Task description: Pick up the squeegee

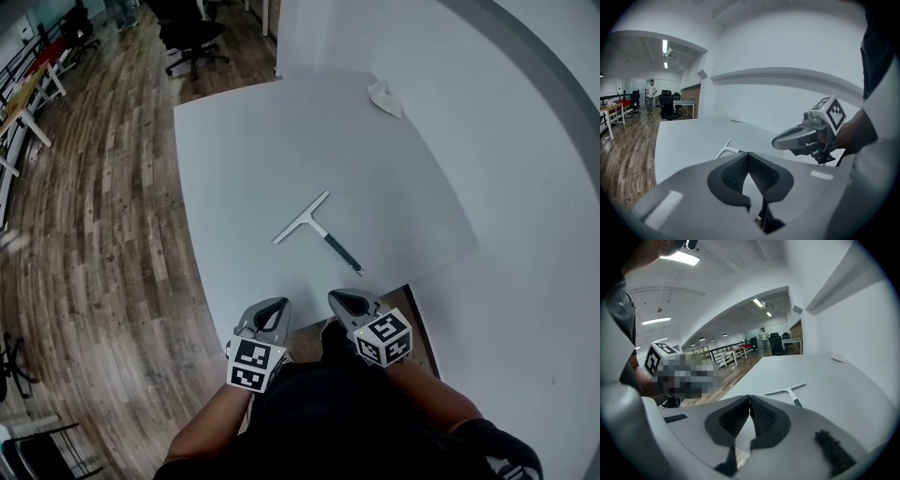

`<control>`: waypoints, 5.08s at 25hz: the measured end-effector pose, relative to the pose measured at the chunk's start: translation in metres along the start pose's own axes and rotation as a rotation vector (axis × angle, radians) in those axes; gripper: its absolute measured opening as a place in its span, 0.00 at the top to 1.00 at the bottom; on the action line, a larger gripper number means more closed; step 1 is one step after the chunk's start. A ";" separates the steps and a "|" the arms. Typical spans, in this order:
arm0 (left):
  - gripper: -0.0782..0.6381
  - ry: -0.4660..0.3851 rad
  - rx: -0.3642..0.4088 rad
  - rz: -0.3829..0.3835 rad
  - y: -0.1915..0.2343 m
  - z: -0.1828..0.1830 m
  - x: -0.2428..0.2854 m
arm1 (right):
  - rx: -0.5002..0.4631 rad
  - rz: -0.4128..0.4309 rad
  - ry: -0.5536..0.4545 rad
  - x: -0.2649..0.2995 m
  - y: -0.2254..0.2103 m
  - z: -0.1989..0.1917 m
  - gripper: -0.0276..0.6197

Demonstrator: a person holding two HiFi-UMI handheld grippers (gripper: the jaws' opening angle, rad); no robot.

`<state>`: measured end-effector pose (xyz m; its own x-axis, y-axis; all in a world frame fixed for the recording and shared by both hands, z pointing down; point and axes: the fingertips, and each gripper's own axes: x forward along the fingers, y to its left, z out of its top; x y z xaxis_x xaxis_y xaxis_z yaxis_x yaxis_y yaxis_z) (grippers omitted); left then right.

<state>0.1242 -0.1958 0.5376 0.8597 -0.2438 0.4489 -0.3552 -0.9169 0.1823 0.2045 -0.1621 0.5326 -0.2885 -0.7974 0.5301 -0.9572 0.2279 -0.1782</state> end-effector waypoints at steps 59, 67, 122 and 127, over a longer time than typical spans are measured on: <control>0.88 0.106 -0.247 0.359 0.070 -0.040 0.037 | -0.151 -0.004 0.429 0.230 -0.195 -0.069 0.82; 0.88 0.066 -0.225 0.353 0.074 -0.040 0.006 | -0.022 -0.057 0.348 0.207 -0.181 -0.054 0.82; 0.88 -0.131 -0.151 0.299 -0.193 -0.020 -0.024 | -0.023 0.297 -0.091 -0.154 -0.004 -0.068 0.82; 0.88 -0.106 -0.138 0.316 -0.241 -0.049 -0.038 | 0.006 0.317 -0.095 -0.189 0.009 -0.108 0.82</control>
<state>0.1595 0.0504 0.5199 0.7304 -0.5466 0.4096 -0.6494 -0.7415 0.1685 0.2481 0.0514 0.5205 -0.5688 -0.7355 0.3680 -0.8197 0.4704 -0.3268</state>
